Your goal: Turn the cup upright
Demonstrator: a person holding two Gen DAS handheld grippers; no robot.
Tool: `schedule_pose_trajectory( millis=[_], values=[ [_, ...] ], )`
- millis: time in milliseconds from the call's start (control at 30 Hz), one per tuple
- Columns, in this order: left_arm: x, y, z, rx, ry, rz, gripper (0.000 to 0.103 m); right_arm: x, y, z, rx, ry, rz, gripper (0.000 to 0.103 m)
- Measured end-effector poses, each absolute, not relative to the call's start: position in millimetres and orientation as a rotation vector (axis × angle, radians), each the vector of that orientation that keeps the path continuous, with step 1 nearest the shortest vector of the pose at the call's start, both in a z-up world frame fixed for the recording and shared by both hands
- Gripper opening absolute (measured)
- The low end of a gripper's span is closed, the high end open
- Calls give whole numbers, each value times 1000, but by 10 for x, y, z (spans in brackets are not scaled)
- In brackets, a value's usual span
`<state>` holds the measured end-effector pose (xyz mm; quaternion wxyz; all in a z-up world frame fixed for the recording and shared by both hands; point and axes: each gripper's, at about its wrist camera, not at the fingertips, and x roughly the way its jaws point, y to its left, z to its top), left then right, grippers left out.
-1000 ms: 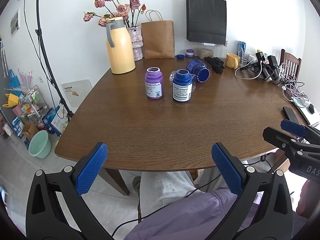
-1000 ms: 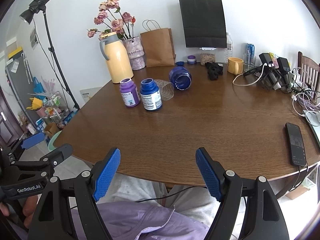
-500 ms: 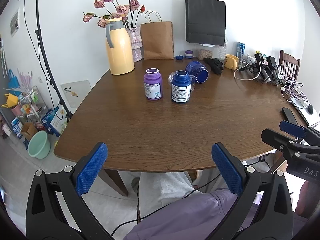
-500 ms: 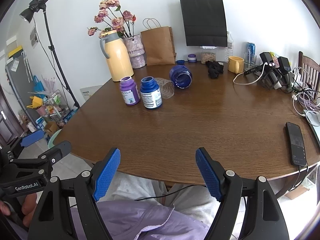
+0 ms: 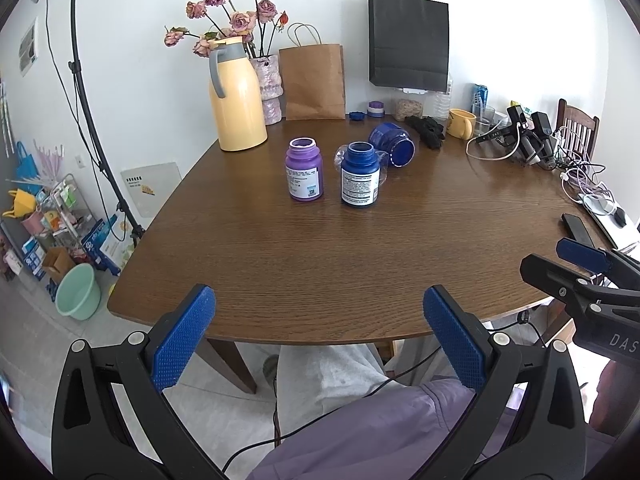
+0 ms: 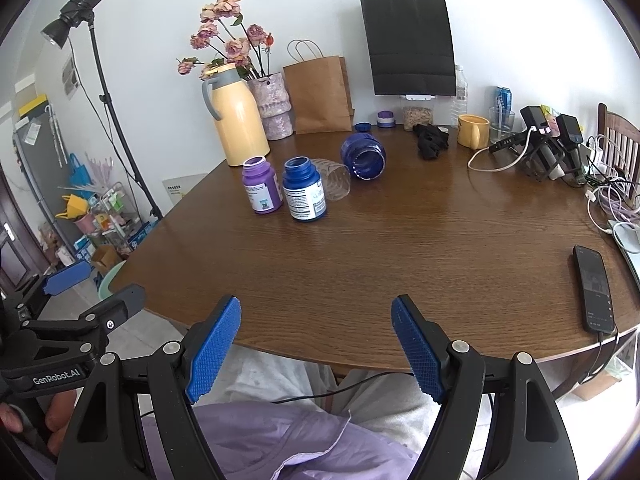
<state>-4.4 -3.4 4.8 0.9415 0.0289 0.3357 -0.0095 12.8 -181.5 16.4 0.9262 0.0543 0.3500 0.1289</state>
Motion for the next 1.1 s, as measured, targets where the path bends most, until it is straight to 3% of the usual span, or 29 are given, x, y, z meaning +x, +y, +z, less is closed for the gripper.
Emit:
schedule_pose_trajectory(
  millis=[100,167,433,900,1033,1100],
  values=[
    [-35,-47,50,58,690,-19,103,106,-1787,189,73,681,284,82],
    [-36,-54,46,59,691,-22,103,83,-1757,203,37,650,294,89],
    [151,-87,-54,80,700,-46,103,243,-1687,62,12,639,373,89],
    [1410,-14,73,58,728,-159,103,1731,-1996,85,58,678,397,88],
    [1832,55,206,57,723,-212,103,2353,-1924,163,21,694,457,69],
    [2046,113,314,57,708,-247,103,2659,-1834,144,5,723,498,67]
  ],
)
